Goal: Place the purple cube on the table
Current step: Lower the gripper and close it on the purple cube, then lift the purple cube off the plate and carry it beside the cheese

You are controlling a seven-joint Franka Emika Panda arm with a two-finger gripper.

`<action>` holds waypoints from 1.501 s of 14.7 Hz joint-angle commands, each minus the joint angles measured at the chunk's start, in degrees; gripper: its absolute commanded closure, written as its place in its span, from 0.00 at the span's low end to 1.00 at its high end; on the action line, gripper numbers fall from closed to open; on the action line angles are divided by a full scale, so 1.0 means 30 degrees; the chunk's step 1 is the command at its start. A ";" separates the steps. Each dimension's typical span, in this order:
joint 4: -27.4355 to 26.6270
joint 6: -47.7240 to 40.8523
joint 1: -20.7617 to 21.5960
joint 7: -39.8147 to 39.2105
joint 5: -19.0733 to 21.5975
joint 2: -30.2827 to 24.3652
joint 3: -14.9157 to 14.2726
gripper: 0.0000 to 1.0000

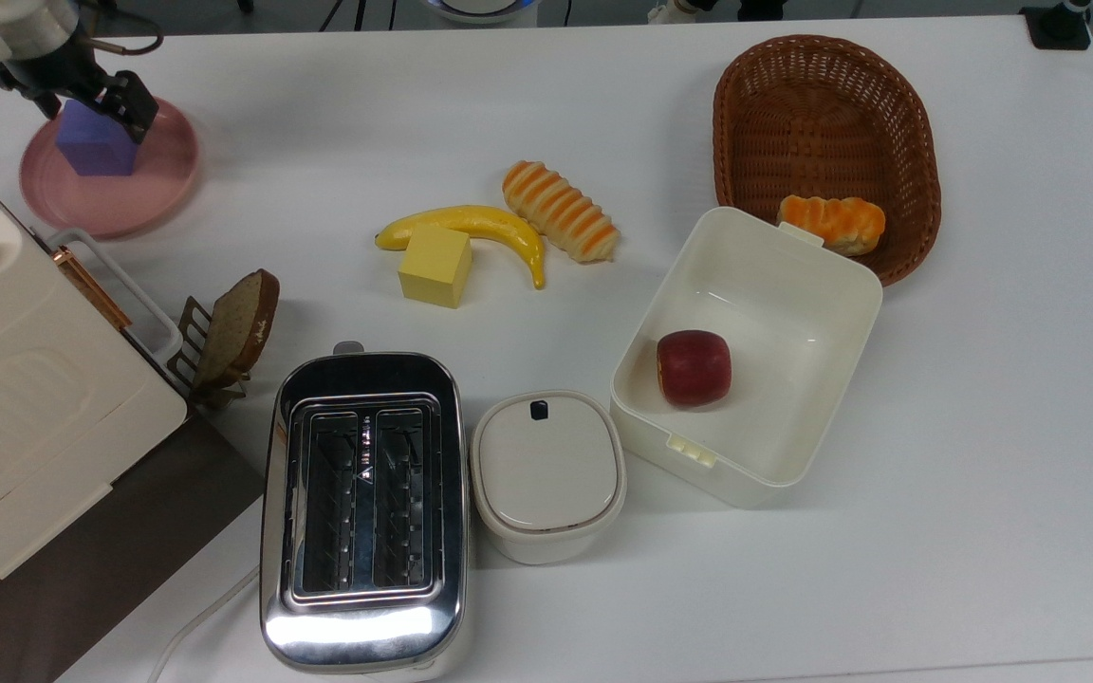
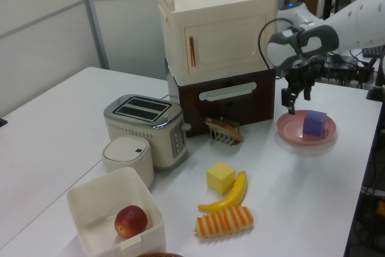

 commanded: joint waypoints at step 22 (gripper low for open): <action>0.0605 -0.2334 0.2172 -0.3763 0.2919 -0.0496 -0.1933 0.63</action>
